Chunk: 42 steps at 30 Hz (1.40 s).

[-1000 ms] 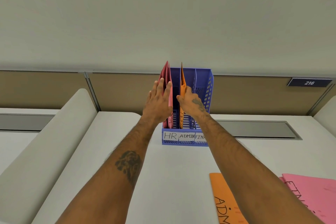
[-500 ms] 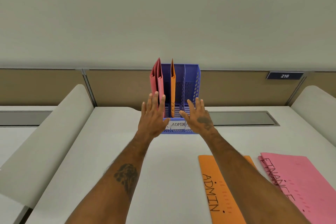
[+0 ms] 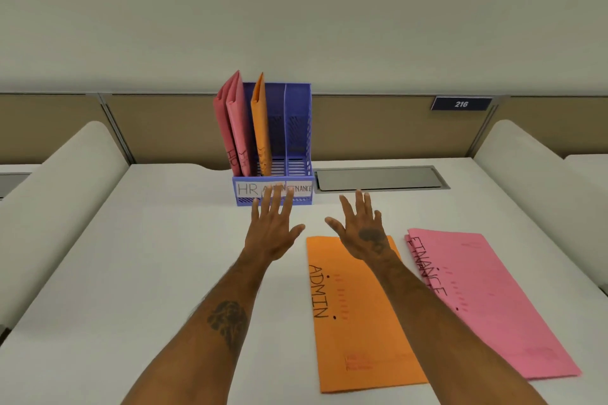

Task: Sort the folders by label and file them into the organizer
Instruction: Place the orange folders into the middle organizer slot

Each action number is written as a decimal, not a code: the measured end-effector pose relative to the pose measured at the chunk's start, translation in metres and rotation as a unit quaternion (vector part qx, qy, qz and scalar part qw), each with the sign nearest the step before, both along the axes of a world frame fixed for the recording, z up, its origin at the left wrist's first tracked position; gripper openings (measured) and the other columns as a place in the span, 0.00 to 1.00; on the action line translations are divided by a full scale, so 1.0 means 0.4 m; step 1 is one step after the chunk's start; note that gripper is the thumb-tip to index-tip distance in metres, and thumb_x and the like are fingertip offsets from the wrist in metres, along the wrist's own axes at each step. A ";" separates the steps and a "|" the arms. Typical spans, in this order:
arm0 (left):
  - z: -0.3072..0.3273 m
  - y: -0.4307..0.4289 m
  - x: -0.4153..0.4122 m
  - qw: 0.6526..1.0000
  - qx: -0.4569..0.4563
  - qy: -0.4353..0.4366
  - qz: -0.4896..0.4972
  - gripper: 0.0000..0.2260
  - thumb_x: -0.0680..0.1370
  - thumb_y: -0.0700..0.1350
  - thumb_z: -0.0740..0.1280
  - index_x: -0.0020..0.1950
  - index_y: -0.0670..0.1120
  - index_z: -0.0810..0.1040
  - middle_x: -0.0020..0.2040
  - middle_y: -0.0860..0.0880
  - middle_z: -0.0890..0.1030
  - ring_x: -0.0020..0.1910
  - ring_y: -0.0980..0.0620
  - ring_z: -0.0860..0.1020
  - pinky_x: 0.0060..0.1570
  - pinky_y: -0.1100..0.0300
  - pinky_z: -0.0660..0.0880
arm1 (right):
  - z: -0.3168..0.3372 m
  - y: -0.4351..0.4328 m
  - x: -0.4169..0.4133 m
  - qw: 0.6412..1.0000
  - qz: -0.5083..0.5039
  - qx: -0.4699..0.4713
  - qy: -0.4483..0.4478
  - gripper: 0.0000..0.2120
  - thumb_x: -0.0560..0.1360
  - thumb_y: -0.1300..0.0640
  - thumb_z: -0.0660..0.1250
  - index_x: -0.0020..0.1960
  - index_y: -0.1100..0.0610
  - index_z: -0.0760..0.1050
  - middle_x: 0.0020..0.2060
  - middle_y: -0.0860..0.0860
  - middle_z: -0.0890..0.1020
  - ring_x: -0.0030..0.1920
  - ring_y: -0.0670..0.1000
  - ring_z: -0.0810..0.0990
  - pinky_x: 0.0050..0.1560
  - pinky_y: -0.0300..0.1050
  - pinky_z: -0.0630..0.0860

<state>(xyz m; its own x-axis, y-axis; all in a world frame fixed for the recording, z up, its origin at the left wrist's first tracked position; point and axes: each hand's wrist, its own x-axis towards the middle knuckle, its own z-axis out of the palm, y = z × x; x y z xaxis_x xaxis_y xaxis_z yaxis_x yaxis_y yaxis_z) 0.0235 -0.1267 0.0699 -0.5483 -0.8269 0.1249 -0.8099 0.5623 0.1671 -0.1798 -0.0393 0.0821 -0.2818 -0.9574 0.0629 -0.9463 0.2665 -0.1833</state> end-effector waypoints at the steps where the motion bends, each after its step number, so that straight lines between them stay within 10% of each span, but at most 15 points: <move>1: -0.012 0.023 -0.020 1.000 0.005 -0.008 0.000 0.38 0.79 0.67 0.51 0.79 0.51 0.35 0.80 0.45 0.35 0.78 0.44 0.34 0.77 0.40 0.41 | -0.014 0.024 -0.023 1.000 -0.001 0.004 -0.002 0.54 0.64 0.24 0.22 0.79 0.52 0.51 0.79 0.60 0.48 0.78 0.61 0.45 0.73 0.65 0.54; 9: -0.093 0.172 -0.137 0.999 0.034 -0.018 0.021 0.38 0.80 0.66 0.51 0.79 0.50 0.34 0.80 0.45 0.34 0.78 0.44 0.33 0.75 0.41 0.39 | -0.123 0.173 -0.162 0.999 0.022 0.042 0.001 0.44 0.71 0.27 0.32 0.79 0.50 0.48 0.79 0.58 0.45 0.79 0.59 0.42 0.74 0.63 0.52; 18: -0.175 0.261 -0.157 0.997 0.058 -0.045 0.031 0.43 0.68 0.74 0.30 0.77 0.51 0.31 0.77 0.47 0.30 0.76 0.46 0.31 0.75 0.42 0.40 | -0.214 0.250 -0.208 0.996 0.033 0.079 -0.002 0.45 0.70 0.27 0.31 0.79 0.50 0.50 0.79 0.59 0.47 0.79 0.60 0.44 0.71 0.60 0.63; 26: -0.217 0.300 -0.158 0.988 0.127 -0.074 0.046 0.44 0.71 0.74 0.38 0.76 0.47 0.31 0.77 0.47 0.31 0.78 0.46 0.33 0.76 0.42 0.42 | -0.242 0.266 -0.206 0.992 -0.007 0.115 -0.060 0.37 0.76 0.30 0.44 0.78 0.51 0.53 0.79 0.58 0.50 0.78 0.58 0.51 0.66 0.57 0.70; 34: -0.245 0.351 -0.152 0.967 0.195 -0.040 0.158 0.30 0.79 0.63 0.58 0.74 0.45 0.64 0.71 0.43 0.66 0.71 0.44 0.63 0.65 0.49 0.68 | -0.282 0.292 -0.180 0.977 -0.136 0.157 -0.054 0.40 0.75 0.29 0.41 0.79 0.53 0.51 0.75 0.60 0.61 0.72 0.59 0.64 0.62 0.57 0.74; 42: -0.245 0.355 -0.173 0.929 0.290 0.033 0.228 0.27 0.79 0.63 0.60 0.68 0.44 0.69 0.66 0.44 0.68 0.68 0.45 0.66 0.60 0.46 0.72 | -0.292 0.303 -0.152 0.972 -0.179 0.143 -0.043 0.39 0.76 0.30 0.43 0.76 0.55 0.57 0.68 0.59 0.70 0.65 0.58 0.70 0.56 0.54 0.76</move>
<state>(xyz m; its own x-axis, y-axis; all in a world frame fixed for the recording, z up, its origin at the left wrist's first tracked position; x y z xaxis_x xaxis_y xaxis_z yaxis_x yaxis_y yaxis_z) -0.0459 0.0154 -0.0280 -0.1321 -0.9103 -0.3922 -0.9188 -0.0360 0.3931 -0.2405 0.0820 -0.0347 -0.5922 -0.7720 -0.2308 -0.7680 0.6275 -0.1281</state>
